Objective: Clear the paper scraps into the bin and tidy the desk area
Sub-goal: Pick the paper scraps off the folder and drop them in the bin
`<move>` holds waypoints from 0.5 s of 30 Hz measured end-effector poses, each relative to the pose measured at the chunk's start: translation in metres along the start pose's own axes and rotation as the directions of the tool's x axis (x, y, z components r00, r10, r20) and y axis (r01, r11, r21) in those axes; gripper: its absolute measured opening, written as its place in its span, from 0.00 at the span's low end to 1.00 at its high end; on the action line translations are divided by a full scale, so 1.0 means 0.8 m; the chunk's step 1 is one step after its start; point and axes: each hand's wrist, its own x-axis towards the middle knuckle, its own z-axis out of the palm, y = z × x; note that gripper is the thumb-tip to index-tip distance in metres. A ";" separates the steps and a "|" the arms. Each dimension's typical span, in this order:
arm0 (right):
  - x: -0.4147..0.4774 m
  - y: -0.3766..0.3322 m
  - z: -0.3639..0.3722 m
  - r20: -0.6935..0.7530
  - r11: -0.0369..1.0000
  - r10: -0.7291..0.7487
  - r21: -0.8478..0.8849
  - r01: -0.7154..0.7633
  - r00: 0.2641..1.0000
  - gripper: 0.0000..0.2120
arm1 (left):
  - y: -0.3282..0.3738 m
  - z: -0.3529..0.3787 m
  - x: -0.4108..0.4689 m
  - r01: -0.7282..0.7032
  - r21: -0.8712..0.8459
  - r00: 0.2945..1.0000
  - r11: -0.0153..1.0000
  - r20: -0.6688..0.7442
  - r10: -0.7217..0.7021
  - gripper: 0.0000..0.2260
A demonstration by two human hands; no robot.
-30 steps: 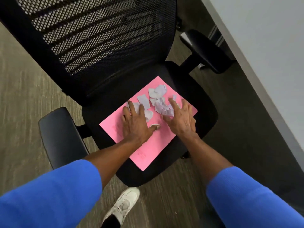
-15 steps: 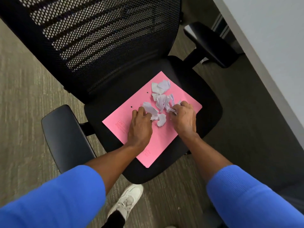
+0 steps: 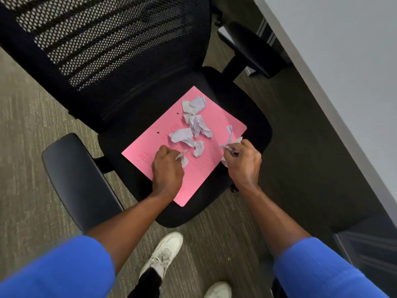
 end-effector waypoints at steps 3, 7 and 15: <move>-0.023 0.014 -0.014 -0.030 0.999 0.030 0.028 -0.029 0.999 0.09 | 0.005 0.003 -0.028 -0.024 -0.036 1.000 0.999 0.020 0.025 0.09; -0.063 0.042 -0.033 -0.065 0.996 0.081 0.052 -0.078 0.995 0.07 | 0.021 0.019 -0.071 -0.071 -0.054 0.995 0.996 0.067 0.075 0.08; -0.175 0.138 -0.080 -0.144 0.958 0.285 0.088 -0.274 0.948 0.05 | 0.069 0.083 -0.167 -0.225 -0.079 0.948 0.971 0.213 0.237 0.07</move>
